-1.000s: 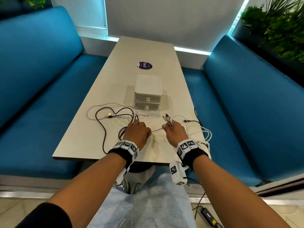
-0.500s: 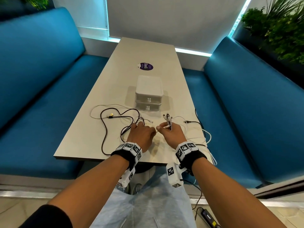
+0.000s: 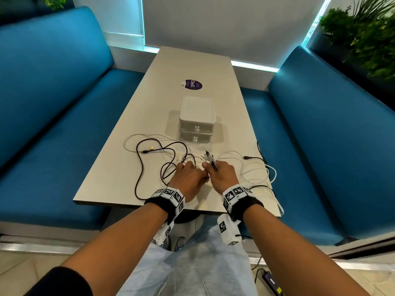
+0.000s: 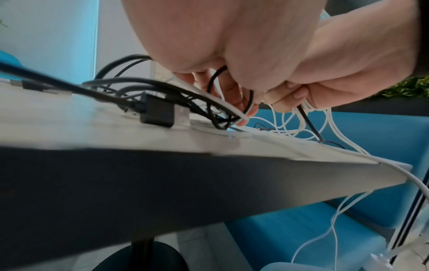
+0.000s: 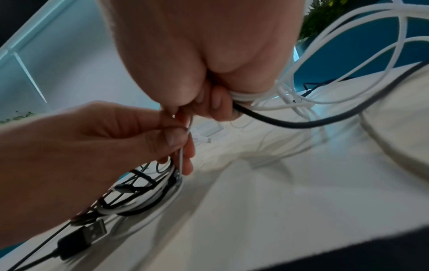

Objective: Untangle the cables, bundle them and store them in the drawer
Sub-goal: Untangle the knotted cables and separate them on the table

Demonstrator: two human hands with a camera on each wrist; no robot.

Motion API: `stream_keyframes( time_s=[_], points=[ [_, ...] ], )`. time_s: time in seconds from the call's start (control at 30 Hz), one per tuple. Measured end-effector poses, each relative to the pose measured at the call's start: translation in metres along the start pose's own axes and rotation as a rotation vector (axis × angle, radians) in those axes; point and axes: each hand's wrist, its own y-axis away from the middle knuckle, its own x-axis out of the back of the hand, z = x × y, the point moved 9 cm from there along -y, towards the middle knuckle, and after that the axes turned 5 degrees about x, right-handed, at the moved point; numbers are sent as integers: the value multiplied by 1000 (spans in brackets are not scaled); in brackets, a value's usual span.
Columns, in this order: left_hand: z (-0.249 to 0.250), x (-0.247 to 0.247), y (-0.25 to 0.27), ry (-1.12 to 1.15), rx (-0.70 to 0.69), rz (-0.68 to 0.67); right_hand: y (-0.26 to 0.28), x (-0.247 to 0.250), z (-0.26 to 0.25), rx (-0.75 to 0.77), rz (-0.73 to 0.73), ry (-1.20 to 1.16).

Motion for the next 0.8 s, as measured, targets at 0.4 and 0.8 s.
stream_keyframes(
  time_s=[0.4, 0.8],
  points=[
    [-3, -4, 0, 12, 15, 10, -5, -13, 6, 82, -113, 166],
    [10, 2, -5, -427, -70, 15, -5, 14, 39, 21, -80, 503]
  ],
)
